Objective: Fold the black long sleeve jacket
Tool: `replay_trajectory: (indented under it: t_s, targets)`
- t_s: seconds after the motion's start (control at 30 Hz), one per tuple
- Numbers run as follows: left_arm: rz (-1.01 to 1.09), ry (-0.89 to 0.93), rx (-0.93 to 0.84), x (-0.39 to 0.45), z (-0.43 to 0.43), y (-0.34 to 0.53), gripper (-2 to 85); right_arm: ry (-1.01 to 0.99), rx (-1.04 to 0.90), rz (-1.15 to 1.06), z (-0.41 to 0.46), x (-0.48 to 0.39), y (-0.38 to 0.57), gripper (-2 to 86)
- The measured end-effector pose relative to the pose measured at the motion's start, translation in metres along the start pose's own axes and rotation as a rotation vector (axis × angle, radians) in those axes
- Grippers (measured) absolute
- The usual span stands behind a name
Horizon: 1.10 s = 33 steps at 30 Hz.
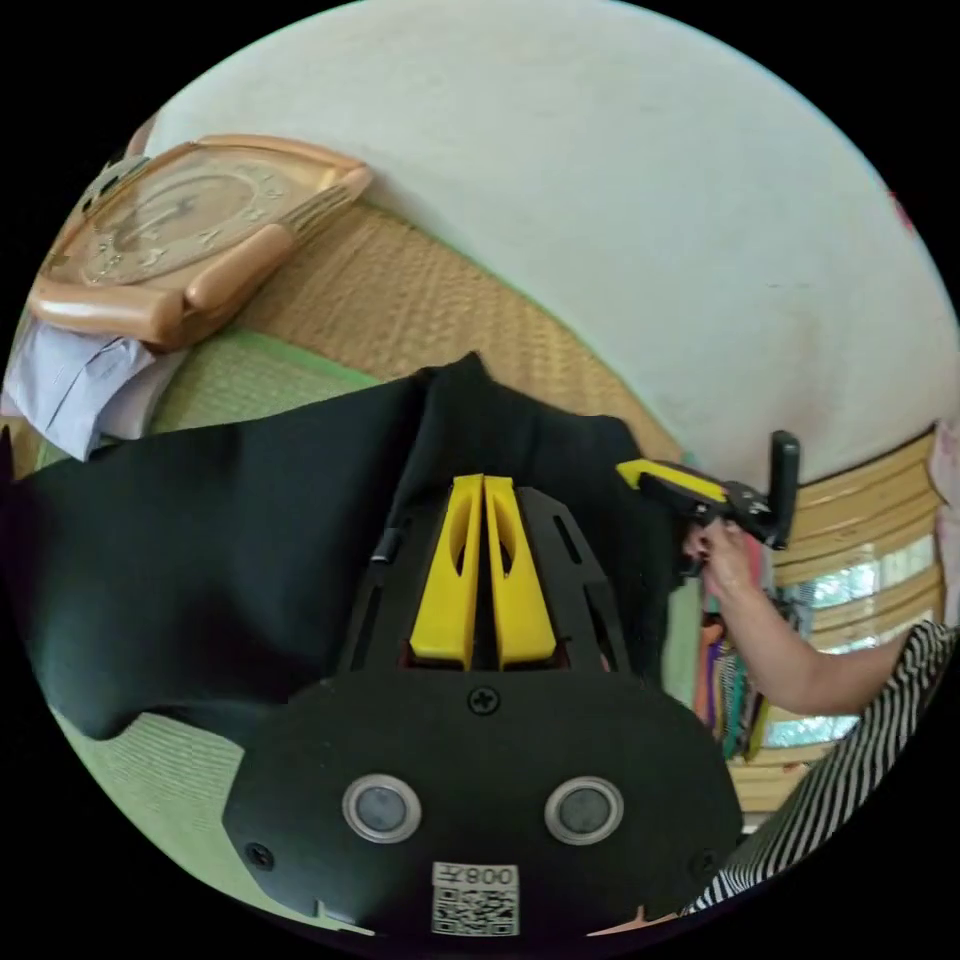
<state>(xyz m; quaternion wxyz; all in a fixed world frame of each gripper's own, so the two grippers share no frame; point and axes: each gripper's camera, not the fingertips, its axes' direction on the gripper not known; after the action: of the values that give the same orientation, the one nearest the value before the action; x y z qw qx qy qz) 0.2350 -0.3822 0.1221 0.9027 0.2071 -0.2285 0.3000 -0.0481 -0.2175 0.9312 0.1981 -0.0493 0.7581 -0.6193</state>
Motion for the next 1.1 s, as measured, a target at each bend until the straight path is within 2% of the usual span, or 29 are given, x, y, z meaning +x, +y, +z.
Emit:
replay_trajectory:
  t_s: [0.03, 0.13, 0.23, 0.37, 0.43, 0.5, 0.57, 0.67, 0.7, 0.77, 0.87, 0.97, 1.07, 1.1]
  targets:
    - [-0.022, -0.041, -0.016, -0.008, 0.01, 0.001, 0.2, 0.049, -0.031, 0.007, 0.014, 0.002, -0.003, 0.1]
    - [-0.104, 0.087, 0.035, -0.022, 0.019, 0.01, 0.1, 0.044, -0.021, 0.036, 0.034, 0.009, 0.002, 0.1]
    - [-0.057, 0.06, 0.032, -0.01, 0.023, 0.015, 0.1, 0.021, 0.01, 0.059, 0.032, 0.016, 0.005, 0.1]
    - [0.015, 0.202, 0.109, 0.019, -0.001, 0.034, 0.1, -0.034, 0.014, 0.091, 0.013, 0.025, 0.005, 0.1]
    - [0.056, 0.224, 0.127, 0.035, -0.012, 0.052, 0.1, -0.089, 0.135, 0.067, -0.026, 0.02, 0.021, 0.1]
    - [0.073, 0.203, 0.108, 0.046, -0.011, 0.074, 0.2, -0.16, 0.181, 0.031, -0.049, 0.011, 0.038, 0.1]
    - [0.027, 0.105, 0.008, 0.045, 0.01, 0.095, 0.2, -0.192, 0.172, -0.002, -0.054, -0.001, 0.056, 0.1]
    - [-0.022, 0.112, -0.078, 0.031, 0.04, 0.106, 0.2, -0.141, -0.024, -0.031, -0.017, -0.012, 0.079, 0.1]
    - [-0.026, 0.147, -0.058, 0.029, 0.042, 0.107, 0.2, -0.129, -0.128, -0.023, 0.003, -0.012, 0.084, 0.1]
    - [-0.045, 0.175, -0.047, 0.027, 0.044, 0.109, 0.1, -0.148, -0.029, -0.024, -0.004, -0.006, 0.092, 0.1]
    - [-0.018, 0.129, -0.026, 0.044, 0.033, 0.111, 0.1, -0.199, -0.079, 0.017, -0.011, 0.01, 0.089, 0.1]
    - [0.027, 0.082, 0.021, 0.058, 0.021, 0.113, 0.2, -0.191, 0.024, 0.043, -0.039, 0.023, 0.095, 0.1]
    - [0.035, -0.041, -0.082, 0.055, 0.039, 0.112, 0.2, -0.149, -0.015, 0.096, -0.028, 0.039, 0.097, 0.0]
    - [0.029, -0.052, -0.092, 0.054, 0.041, 0.112, 0.2, -0.219, 0.0, 0.111, -0.021, 0.045, 0.098, 0.0]
